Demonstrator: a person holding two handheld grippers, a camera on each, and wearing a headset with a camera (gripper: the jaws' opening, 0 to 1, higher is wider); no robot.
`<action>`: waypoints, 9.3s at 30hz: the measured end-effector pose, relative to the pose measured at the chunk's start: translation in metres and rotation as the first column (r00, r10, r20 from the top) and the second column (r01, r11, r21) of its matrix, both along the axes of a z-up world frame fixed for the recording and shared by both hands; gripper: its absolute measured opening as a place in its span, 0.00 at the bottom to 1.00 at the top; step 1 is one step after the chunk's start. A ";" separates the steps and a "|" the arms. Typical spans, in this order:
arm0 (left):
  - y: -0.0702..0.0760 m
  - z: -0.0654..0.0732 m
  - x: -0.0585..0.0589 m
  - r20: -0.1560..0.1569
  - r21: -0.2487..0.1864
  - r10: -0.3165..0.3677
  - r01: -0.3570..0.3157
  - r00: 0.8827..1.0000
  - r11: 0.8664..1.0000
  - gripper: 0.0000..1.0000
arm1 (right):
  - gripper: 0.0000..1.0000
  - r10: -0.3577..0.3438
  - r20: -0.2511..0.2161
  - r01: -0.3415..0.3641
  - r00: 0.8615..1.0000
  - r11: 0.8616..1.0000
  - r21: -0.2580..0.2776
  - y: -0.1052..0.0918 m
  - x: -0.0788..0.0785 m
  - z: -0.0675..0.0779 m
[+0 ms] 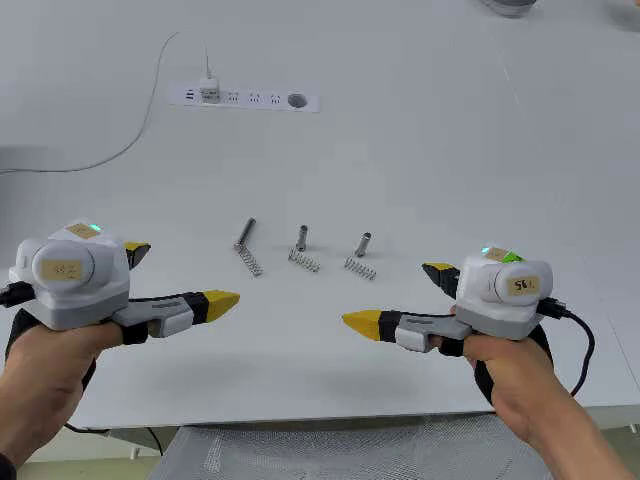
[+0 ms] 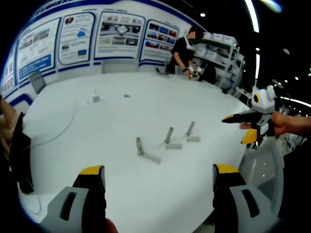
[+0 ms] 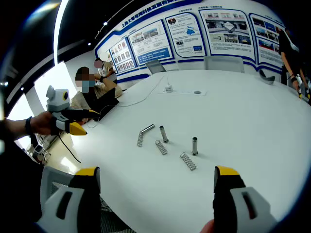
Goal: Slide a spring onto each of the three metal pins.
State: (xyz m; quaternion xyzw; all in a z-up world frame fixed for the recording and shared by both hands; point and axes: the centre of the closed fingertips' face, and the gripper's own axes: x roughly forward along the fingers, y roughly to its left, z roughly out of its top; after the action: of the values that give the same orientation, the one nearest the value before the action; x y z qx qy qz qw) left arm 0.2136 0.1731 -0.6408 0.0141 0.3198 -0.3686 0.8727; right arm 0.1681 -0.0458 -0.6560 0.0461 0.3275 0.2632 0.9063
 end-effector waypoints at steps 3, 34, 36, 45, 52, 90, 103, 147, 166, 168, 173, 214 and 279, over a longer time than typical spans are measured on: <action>-0.002 -0.001 0.000 -0.003 0.002 -0.004 0.004 1.000 1.000 0.93 | 0.99 0.007 -0.006 -0.007 1.000 1.000 -0.003 0.001 -0.001 -0.002; -0.005 -0.011 0.003 -0.021 0.018 -0.035 0.036 0.999 0.999 0.95 | 0.99 -0.008 -0.045 0.010 0.999 1.000 0.025 0.001 -0.004 -0.006; -0.006 -0.011 0.003 -0.024 0.017 -0.037 0.037 0.999 0.999 0.95 | 0.99 -0.013 -0.045 0.014 0.999 0.999 0.029 -0.001 -0.004 -0.006; -0.009 -0.012 0.006 -0.033 0.009 -0.032 0.033 0.999 0.999 0.93 | 0.99 -0.048 -0.053 0.052 0.997 0.996 0.074 -0.003 -0.003 -0.007; -0.012 -0.013 0.005 -0.037 0.010 -0.040 0.040 0.999 0.999 0.93 | 0.99 -0.052 -0.055 0.056 0.997 0.995 0.078 -0.003 -0.003 -0.008; -0.005 -0.021 0.009 -0.046 0.005 -0.004 0.004 0.999 1.000 0.93 | 0.99 -0.030 -0.059 0.034 0.998 0.998 0.060 0.000 0.000 -0.011; -0.015 -0.026 0.022 -0.047 0.012 -0.027 0.028 0.999 1.000 0.92 | 0.99 -0.040 -0.077 0.044 0.996 0.997 0.058 -0.006 -0.006 -0.017; -0.052 -0.067 0.082 -0.093 0.121 -0.135 0.146 0.986 0.982 0.83 | 0.98 -0.065 -0.101 0.074 0.993 0.994 0.080 -0.012 -0.011 -0.023; -0.065 -0.098 0.103 -0.124 0.124 -0.115 0.130 0.986 0.984 0.71 | 0.98 -0.049 -0.126 0.061 0.991 0.994 0.091 -0.004 -0.014 -0.031; -0.065 -0.102 0.106 -0.131 0.126 -0.107 0.124 0.986 0.984 0.68 | 0.97 -0.051 -0.128 0.063 0.991 0.994 0.091 -0.005 -0.014 -0.032; -0.064 -0.109 0.110 -0.144 0.141 -0.094 0.114 0.985 0.983 0.56 | 0.97 -0.050 -0.132 0.063 0.990 0.994 0.090 -0.006 -0.016 -0.033; -0.078 -0.124 0.135 -0.149 0.188 -0.024 0.052 0.989 0.981 0.15 | 0.97 -0.048 -0.152 0.063 0.987 0.993 0.096 -0.003 -0.017 -0.039; -0.033 -0.090 0.130 -0.095 0.205 0.183 -0.160 0.979 0.965 0.07 | 0.96 -0.087 -0.141 0.102 0.986 0.989 0.108 -0.013 -0.017 -0.033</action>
State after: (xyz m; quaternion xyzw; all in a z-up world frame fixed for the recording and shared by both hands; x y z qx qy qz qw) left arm 0.3435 0.1400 -0.7307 0.0515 0.4036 -0.2584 0.8762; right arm 0.1510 -0.0592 -0.6893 0.1315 0.3703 0.2345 0.8892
